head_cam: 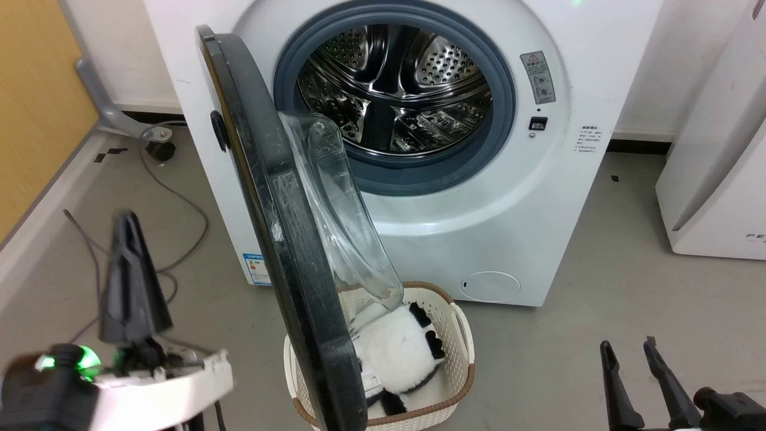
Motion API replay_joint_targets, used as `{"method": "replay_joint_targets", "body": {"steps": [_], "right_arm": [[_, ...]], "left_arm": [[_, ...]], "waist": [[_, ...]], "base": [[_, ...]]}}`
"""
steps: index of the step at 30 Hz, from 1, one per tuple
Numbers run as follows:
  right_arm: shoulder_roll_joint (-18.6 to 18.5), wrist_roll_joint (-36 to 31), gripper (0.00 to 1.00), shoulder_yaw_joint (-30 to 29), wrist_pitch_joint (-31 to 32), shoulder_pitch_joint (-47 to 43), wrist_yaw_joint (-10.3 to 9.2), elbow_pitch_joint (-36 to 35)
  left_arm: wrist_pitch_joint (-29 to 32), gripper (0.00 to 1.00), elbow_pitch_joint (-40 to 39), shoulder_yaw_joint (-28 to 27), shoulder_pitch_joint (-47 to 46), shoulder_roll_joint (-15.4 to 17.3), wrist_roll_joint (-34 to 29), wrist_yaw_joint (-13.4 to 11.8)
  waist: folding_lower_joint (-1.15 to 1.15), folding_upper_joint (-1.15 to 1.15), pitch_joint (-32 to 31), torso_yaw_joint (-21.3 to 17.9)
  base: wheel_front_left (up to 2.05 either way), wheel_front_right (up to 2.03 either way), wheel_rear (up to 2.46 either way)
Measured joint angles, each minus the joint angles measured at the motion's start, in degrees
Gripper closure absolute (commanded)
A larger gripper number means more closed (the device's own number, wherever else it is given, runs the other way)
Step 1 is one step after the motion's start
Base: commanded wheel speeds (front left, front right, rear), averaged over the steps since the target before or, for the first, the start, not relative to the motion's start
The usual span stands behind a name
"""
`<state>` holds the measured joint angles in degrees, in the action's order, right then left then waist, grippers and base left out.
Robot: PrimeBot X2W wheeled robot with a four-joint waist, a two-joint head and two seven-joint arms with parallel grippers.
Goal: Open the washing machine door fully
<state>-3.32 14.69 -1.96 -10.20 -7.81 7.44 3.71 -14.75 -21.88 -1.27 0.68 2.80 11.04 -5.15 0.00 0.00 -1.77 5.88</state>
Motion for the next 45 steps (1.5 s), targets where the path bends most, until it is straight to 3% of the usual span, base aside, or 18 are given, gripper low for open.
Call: {"method": "replay_joint_targets", "body": {"steps": [7, 14, 25, 33, 45], "right_arm": [[0.1, 1.0, 0.00, 0.3, 0.0, 0.0, 0.00, 0.7], [0.2, 2.1, 0.00, 1.1, -0.8, 0.0, 0.00, 2.2], [0.2, 4.4, 0.00, 2.1, -1.6, 0.1, 0.00, 5.2], [0.2, 5.1, 0.00, 2.0, -2.0, 0.1, 0.01, 6.0], [0.2, 5.3, 0.00, 2.1, -2.1, 0.1, 0.00, 6.9]], "left_arm": [[0.0, 1.00, -6.3, 1.9, -4.4, 0.0, -0.8, 0.3], [0.5, 1.00, -6.2, 10.6, -4.7, 0.0, -1.5, 2.6], [12.7, 1.00, -0.5, 26.4, 0.0, 0.0, -3.2, 4.3], [19.6, 1.00, 5.9, 27.5, 4.4, 0.9, -1.5, 3.3], [20.6, 1.00, 9.1, 26.5, 5.0, 1.8, -0.8, 2.7]], "waist": [[0.00, 0.00, 0.0, -0.3], [0.00, 0.00, 0.1, -0.3], [0.00, 0.00, 0.3, 0.9], [0.00, 0.00, 0.4, 1.8], [0.00, 0.00, 0.5, 5.5]], "base": [[0.00, 0.00, 0.00], [0.00, 0.00, 0.00], [0.00, 0.00, 0.00], [0.00, 0.00, 0.00], [0.00, 0.00, 0.00]]}}
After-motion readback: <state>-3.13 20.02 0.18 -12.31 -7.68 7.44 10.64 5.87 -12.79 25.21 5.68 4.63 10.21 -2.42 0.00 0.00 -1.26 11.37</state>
